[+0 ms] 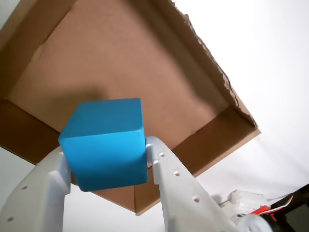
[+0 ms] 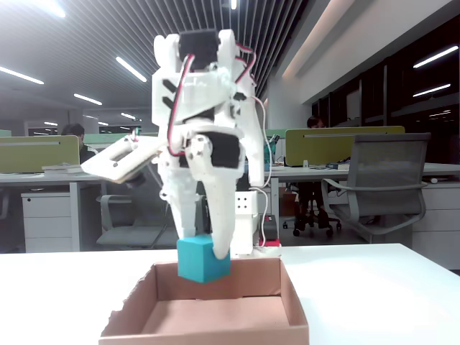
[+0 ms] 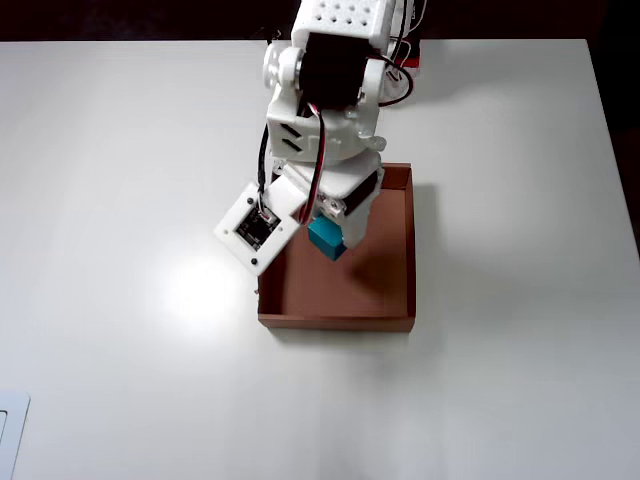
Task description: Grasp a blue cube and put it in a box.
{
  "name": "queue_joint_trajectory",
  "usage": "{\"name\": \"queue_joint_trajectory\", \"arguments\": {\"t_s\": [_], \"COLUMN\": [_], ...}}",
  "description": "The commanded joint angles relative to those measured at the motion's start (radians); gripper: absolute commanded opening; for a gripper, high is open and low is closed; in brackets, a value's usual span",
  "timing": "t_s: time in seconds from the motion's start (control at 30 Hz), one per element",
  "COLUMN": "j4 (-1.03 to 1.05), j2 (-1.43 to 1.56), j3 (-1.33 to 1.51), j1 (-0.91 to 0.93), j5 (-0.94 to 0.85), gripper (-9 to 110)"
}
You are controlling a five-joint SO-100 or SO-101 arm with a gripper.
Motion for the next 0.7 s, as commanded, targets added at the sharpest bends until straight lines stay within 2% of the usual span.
{"name": "queue_joint_trajectory", "arguments": {"t_s": [0.0, 0.67], "j4": [-0.017, -0.345], "j2": [0.04, 0.012], "j3": [-0.006, 0.417], "j1": [0.008, -0.011], "j5": [-0.008, -0.008], "gripper": [16, 16]}}
